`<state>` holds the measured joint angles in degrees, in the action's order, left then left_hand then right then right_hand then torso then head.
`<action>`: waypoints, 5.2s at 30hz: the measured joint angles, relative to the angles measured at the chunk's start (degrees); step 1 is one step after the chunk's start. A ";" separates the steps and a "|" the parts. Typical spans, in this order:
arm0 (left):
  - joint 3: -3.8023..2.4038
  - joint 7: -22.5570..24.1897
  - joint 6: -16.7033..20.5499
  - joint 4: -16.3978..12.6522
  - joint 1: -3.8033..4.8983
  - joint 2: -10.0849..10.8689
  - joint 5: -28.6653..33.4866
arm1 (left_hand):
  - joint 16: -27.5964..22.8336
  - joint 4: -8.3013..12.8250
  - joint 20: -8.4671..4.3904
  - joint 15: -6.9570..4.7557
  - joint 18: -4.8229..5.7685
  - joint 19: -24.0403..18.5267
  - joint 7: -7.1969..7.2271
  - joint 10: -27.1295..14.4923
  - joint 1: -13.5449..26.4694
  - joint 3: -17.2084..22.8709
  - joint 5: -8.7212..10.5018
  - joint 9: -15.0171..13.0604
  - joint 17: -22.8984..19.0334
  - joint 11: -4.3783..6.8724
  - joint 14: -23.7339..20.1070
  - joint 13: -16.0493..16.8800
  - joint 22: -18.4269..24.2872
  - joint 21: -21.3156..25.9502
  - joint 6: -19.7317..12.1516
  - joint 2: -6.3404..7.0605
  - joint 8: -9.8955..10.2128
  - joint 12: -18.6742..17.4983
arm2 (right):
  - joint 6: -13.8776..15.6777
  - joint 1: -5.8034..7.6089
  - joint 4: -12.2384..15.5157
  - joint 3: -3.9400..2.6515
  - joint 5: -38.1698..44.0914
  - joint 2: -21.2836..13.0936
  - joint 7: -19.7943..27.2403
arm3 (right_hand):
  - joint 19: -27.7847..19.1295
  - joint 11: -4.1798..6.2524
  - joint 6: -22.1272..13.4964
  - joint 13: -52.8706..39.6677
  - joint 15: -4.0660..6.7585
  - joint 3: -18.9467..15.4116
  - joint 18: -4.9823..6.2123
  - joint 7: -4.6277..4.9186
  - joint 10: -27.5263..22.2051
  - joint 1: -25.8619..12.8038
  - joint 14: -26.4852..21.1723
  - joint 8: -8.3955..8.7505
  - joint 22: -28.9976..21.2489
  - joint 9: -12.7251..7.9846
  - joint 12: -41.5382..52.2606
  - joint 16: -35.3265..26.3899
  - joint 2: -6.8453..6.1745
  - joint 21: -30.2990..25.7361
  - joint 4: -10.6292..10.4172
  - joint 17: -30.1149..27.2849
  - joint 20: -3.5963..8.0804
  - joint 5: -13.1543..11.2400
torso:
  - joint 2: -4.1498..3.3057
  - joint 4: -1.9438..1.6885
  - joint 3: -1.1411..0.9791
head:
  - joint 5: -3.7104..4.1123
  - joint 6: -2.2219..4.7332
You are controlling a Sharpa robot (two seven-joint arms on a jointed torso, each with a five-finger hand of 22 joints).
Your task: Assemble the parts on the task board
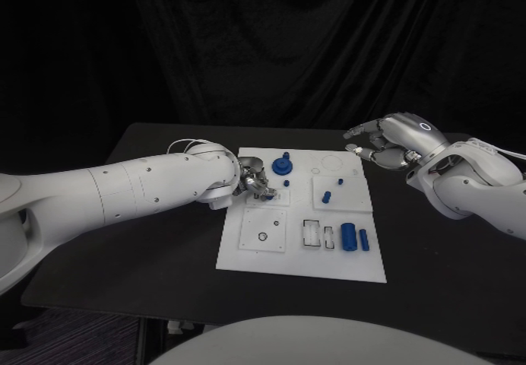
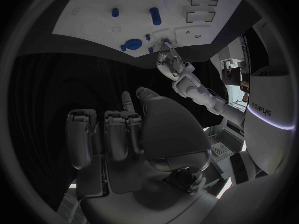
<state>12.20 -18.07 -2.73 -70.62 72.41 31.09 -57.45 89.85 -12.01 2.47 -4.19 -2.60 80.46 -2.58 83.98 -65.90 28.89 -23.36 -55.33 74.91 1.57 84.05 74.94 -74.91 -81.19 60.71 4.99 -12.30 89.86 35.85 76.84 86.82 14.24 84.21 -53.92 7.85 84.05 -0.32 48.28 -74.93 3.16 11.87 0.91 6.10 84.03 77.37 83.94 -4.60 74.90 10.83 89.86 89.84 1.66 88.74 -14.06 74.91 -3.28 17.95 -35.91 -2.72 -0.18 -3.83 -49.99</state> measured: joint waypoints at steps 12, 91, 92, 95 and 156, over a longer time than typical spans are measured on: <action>0.01 -1.29 5.08 -3.34 -0.04 2.15 -0.28 | 0.00 2.18 -0.42 0.00 0.00 0.89 0.55 0.00 2.84 1.03 -0.54 -3.26 0.00 0.00 0.00 -0.01 0.00 -0.39 0.70 -0.58 -1.77 0.00 | -0.23 0.00 -0.02 0.00 0.00 -0.13 -0.36 | 0.00 0.00 0.00 0.00 0.00 0.16 0.00 0.00 0.00 0.00 0.00 0.00 0.00 0.00 0.00 0.00 0.00 -0.22 0.16 0.00 0.00 0.00 | 0.04 -0.06 0.01 | -0.03 0.00; -0.12 -0.88 18.82 -5.11 -4.65 2.39 -10.24 | 0.00 2.83 -0.70 -0.42 0.01 1.97 1.13 -0.15 6.13 0.12 -0.22 -11.25 0.00 0.54 0.00 -0.02 0.00 -0.58 -1.73 -2.57 -5.45 -0.01 | -0.92 -0.01 -0.28 0.00 -0.01 0.02 -2.17 | 0.00 0.00 0.00 0.00 0.00 2.05 0.00 0.00 0.00 1.20 0.00 0.43 0.02 -0.62 0.00 0.00 -0.60 -0.45 2.06 0.00 0.00 2.91 | -0.03 0.01 -0.03 | -0.06 0.00; -0.13 -0.84 18.82 -5.07 -4.68 2.38 -10.24 | 0.00 2.83 -0.70 -0.41 0.01 1.97 1.13 -0.15 6.04 0.12 -0.21 -11.27 0.00 0.54 0.00 -0.02 0.00 -0.58 -1.73 -2.65 -5.45 -0.01 | -0.93 -0.01 -0.28 0.00 -0.01 0.01 -2.18 | 0.00 0.00 0.00 0.00 0.00 2.05 0.00 0.00 0.00 1.20 0.00 0.43 0.01 -0.62 0.00 0.00 -0.60 -0.45 2.06 0.00 0.00 3.09 | -0.03 0.01 -0.03 | -0.07 0.00; -0.17 -0.69 18.82 -4.98 -4.74 2.38 -10.25 | 0.00 2.92 -0.70 -0.42 0.01 1.97 1.11 -0.15 5.98 0.02 -0.21 -11.31 0.00 0.54 0.00 -0.02 0.00 -0.58 -1.73 -2.70 -5.45 -0.01 | -0.93 -0.01 -0.27 0.00 -0.01 0.00 -2.20 | 0.00 0.00 0.00 0.00 0.00 2.05 0.00 0.00 0.00 1.20 0.00 0.43 0.01 -0.62 0.00 0.00 -0.60 -0.44 2.06 0.00 0.00 3.32 | -0.03 0.03 -0.03 | -0.10 0.00; -0.35 0.35 18.29 -5.18 -5.34 3.36 -10.41 | 0.00 -4.65 -0.48 -0.41 0.01 1.75 0.96 -0.15 14.52 -17.67 13.45 -10.44 0.00 0.54 0.00 -0.03 0.00 1.12 -0.70 -5.80 -2.10 -0.01 | -1.29 -0.02 -0.34 0.00 -0.01 -0.01 -2.57 | 0.00 0.00 0.16 0.00 0.00 2.37 0.00 0.16 0.00 1.19 0.00 0.43 0.00 -0.70 0.00 0.00 -0.61 -0.44 2.38 0.00 0.00 3.57 | -0.02 -0.03 0.02 | -0.03 0.00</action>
<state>11.85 -17.72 15.56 -75.80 67.07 34.45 -67.86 89.85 -16.66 1.98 -4.60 -2.59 82.21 -1.63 83.84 -51.38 11.22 -9.90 -65.77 74.91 2.11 84.05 74.92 -74.91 -80.07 60.01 -0.81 -14.40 89.85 34.55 76.82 86.48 14.24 84.19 -53.93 5.28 84.05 -0.32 48.44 -74.93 3.16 14.24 0.91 6.26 84.03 78.56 83.94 -4.17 74.90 10.12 89.86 89.83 1.05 88.29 -11.68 74.91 -3.28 21.52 -35.93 -2.76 -0.16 -3.86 -49.99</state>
